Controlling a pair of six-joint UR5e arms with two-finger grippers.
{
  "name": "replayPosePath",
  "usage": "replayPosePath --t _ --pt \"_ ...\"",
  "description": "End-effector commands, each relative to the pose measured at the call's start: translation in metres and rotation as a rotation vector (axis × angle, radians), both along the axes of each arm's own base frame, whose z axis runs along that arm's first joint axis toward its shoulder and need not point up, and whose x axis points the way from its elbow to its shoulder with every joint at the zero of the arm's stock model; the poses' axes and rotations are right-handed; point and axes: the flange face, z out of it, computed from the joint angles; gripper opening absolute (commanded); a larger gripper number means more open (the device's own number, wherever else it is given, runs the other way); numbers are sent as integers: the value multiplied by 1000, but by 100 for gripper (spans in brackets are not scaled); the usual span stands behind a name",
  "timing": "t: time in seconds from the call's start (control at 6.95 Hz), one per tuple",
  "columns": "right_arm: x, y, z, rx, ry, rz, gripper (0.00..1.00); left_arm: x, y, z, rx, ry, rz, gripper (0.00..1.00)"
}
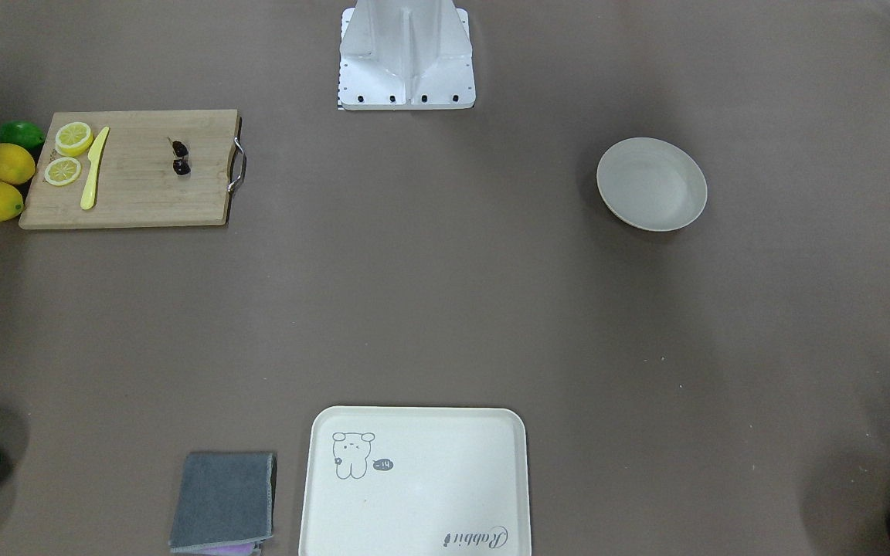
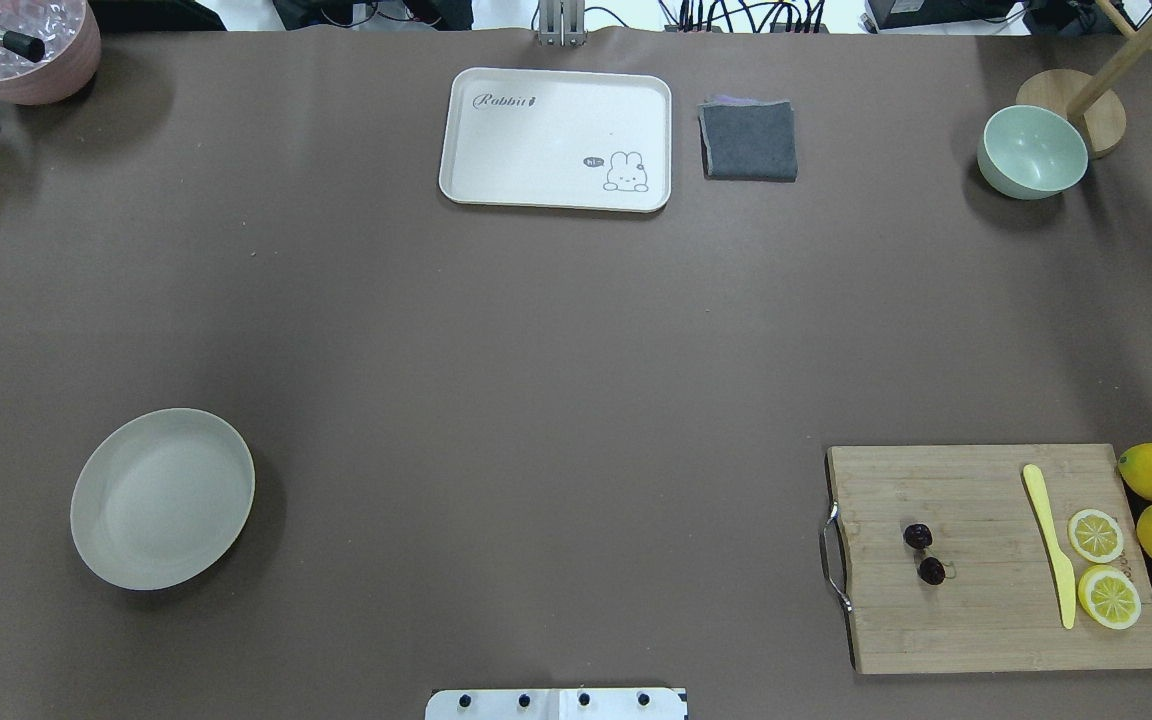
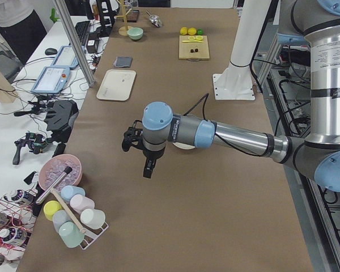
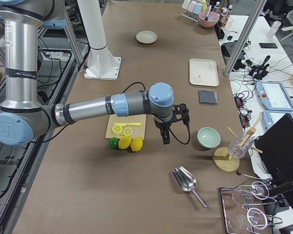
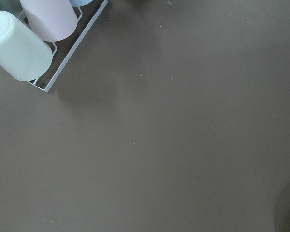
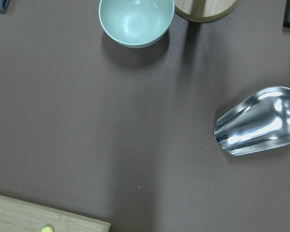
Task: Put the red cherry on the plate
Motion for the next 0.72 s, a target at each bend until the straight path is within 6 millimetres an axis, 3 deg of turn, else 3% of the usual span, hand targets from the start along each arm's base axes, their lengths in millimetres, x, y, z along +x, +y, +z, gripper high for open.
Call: replayPosePath --t 0.0,0.29,0.43,0.58 --pt "1 1 -3 6 4 3 99 0 3 0 -2 0 -1 98" --pt "1 3 -8 4 0 14 99 -1 3 12 -30 -3 -3 98" --pt "3 4 -12 12 0 18 99 -2 13 21 -42 2 -3 98" --pt "3 4 -18 20 1 21 99 -5 21 19 -39 3 -12 98"
